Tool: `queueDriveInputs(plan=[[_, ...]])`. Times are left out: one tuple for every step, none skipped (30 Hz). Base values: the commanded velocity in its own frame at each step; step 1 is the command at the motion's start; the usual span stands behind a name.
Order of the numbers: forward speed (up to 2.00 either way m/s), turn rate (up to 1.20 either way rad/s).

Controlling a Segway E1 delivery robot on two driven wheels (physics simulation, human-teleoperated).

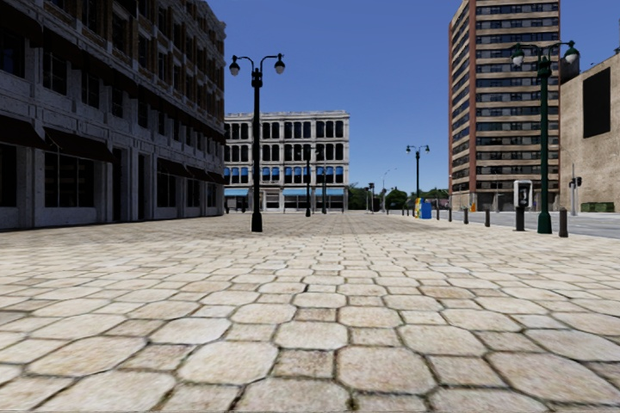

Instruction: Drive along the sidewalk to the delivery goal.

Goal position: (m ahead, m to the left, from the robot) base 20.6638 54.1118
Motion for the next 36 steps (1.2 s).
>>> queueDriveInputs(plan=[[2.00, 0.55], [2.00, 0.55], [2.00, 0.56], [2.00, 0.56], [2.00, 0.56], [2.00, 0.56], [2.00, 0.57], [2.00, 0.59], [2.00, 0.60], [2.00, 0.60], [2.00, 0.62], [2.00, 0.66], [2.00, 0.66], [2.00, 0.73], [2.00, 0.76], [2.00, 0.74], [2.00, 0.74], [2.00, 0.71], [2.00, 0.70], [2.00, 0.69], [2.00, 0.69], [2.00, 0.68], [2.00, 0.68], [2.00, 0.68], [2.00, 0.67], [2.00, 0.61], [2.00, 0.54], [2.00, 0.54], [2.00, 0.51], [2.00, 0.50], [2.00, 0.48], [2.00, 0.48], [2.00, 0.48], [2.00, 0.48], [2.00, 0.48], [2.00, 0.48]])
